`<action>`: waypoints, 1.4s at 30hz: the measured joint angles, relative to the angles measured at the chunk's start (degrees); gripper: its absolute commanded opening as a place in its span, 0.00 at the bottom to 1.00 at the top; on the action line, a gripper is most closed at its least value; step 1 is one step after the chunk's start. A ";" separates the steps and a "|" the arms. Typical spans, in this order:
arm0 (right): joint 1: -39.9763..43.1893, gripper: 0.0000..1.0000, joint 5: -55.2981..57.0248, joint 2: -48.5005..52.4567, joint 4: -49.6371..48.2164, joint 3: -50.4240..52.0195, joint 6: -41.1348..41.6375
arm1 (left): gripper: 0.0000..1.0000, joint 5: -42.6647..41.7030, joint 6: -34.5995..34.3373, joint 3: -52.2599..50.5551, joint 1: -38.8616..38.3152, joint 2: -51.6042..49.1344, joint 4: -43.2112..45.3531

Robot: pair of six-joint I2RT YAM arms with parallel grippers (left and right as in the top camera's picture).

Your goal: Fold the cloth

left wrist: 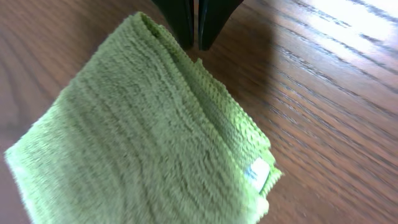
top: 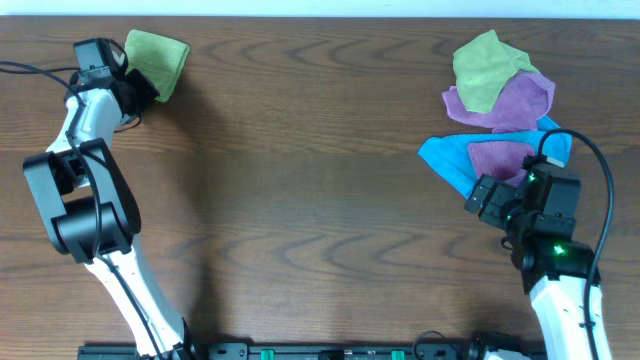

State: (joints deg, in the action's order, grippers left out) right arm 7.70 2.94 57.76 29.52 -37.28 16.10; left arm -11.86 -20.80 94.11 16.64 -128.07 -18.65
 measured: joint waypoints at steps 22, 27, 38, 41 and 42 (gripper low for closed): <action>0.00 0.99 0.00 0.00 0.00 0.00 0.00 | 0.06 -2.01 -1.03 -0.02 -0.39 -2.73 0.96; 0.00 0.99 0.00 0.00 -0.02 0.00 0.00 | 0.06 -2.75 -1.42 -0.02 -1.22 -2.99 1.40; 0.00 0.99 -0.02 0.00 0.00 0.00 0.00 | 0.06 -2.80 -1.46 0.00 -2.91 -2.97 3.72; 0.00 0.99 -0.02 0.00 0.00 0.00 0.00 | 0.06 -2.80 -1.46 -0.02 -3.21 -2.99 3.69; 0.00 0.99 -0.02 0.00 0.00 0.00 0.00 | 0.06 -2.82 -1.46 0.00 -3.26 -2.99 3.72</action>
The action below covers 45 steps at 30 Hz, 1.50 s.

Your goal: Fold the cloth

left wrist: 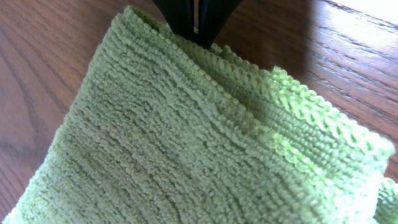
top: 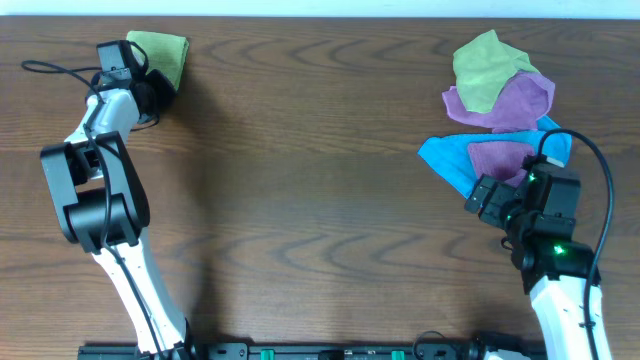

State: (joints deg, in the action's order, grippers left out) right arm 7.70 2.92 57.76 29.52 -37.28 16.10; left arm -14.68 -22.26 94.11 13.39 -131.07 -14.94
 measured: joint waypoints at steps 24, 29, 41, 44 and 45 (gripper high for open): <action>0.00 0.99 -0.20 0.00 0.00 0.02 -0.02 | 0.06 -5.40 11.21 -0.74 0.17 31.71 -26.03; 0.00 0.99 -0.20 -0.02 0.00 0.02 0.00 | 0.09 -8.41 16.50 -4.98 -4.68 46.25 -33.38; 0.00 0.99 -0.24 0.00 -0.02 0.11 0.00 | 0.95 -5.95 12.87 -24.17 -8.48 80.37 -34.47; 0.00 0.99 -0.24 0.00 0.02 0.13 0.00 | 0.96 -4.39 11.54 -24.15 -8.48 86.66 -35.30; 0.00 0.99 -0.22 0.00 0.02 0.13 0.00 | 0.95 -4.09 11.26 -24.11 -8.48 88.85 -35.74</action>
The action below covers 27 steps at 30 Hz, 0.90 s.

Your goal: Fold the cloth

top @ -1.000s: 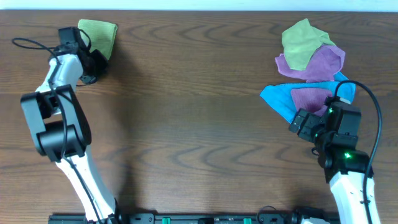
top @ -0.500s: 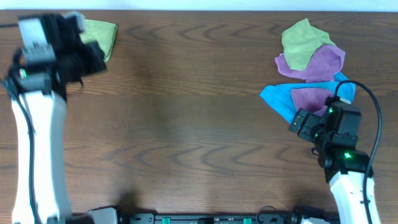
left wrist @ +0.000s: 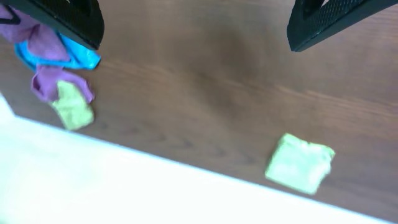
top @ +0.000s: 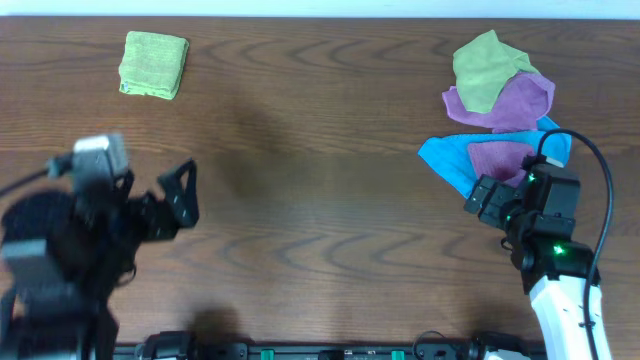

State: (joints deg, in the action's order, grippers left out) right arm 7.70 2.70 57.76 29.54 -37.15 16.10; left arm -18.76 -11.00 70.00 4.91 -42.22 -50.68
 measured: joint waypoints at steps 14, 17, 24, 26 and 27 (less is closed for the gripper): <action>0.00 0.99 -0.02 0.00 0.00 0.04 0.00 | 0.95 9.01 9.68 -0.09 0.00 12.57 -4.98; 0.00 0.99 -0.02 0.00 -0.02 0.04 0.00 | 0.95 12.44 10.93 -1.81 0.61 13.62 -3.89; 0.00 0.99 -0.17 0.00 0.00 0.11 -0.02 | 0.95 14.84 11.56 -15.52 3.85 26.56 6.01; 0.00 0.99 -0.17 0.00 0.00 0.13 0.00 | 0.96 14.95 11.80 -20.81 3.93 32.02 9.60; 0.00 0.99 -0.17 0.00 0.00 0.13 -0.02 | 0.95 14.95 11.93 -23.28 3.96 34.01 10.99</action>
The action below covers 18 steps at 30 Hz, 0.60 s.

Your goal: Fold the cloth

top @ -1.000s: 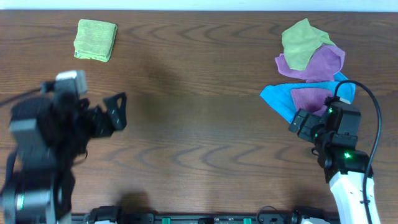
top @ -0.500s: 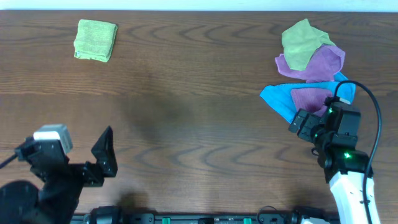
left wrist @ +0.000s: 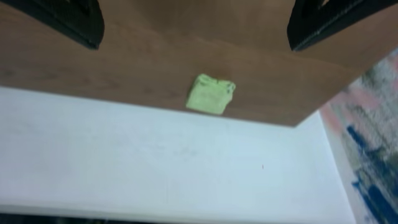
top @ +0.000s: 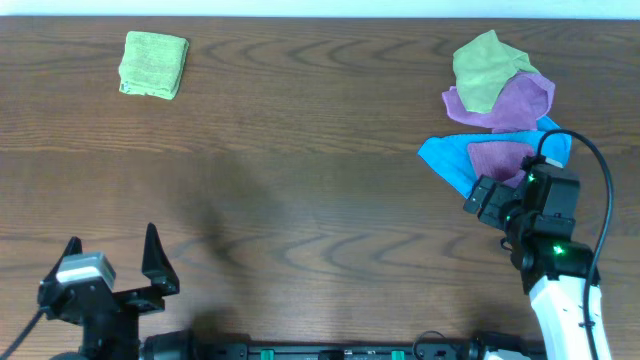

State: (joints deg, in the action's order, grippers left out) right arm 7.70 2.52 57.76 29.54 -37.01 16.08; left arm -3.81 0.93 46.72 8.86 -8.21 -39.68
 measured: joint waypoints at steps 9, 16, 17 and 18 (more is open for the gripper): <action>0.00 0.99 -0.04 0.00 0.00 0.02 0.02 | 0.96 -0.09 0.20 -21.57 -0.02 7.39 17.05; 0.00 0.99 -0.02 0.00 0.00 0.04 0.02 | 0.95 -0.02 0.22 -30.18 -0.94 7.41 22.47; 0.00 0.99 -0.02 0.00 0.00 0.04 0.02 | 0.95 -0.02 0.22 -30.69 -1.01 7.41 22.51; 0.00 0.99 -0.02 0.00 0.00 0.02 0.02 | 0.95 0.00 0.20 -31.26 -1.05 7.41 22.73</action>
State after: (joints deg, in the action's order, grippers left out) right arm 7.70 2.50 57.76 29.54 -36.99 16.10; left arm -3.81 1.13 15.46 7.81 -0.80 -16.95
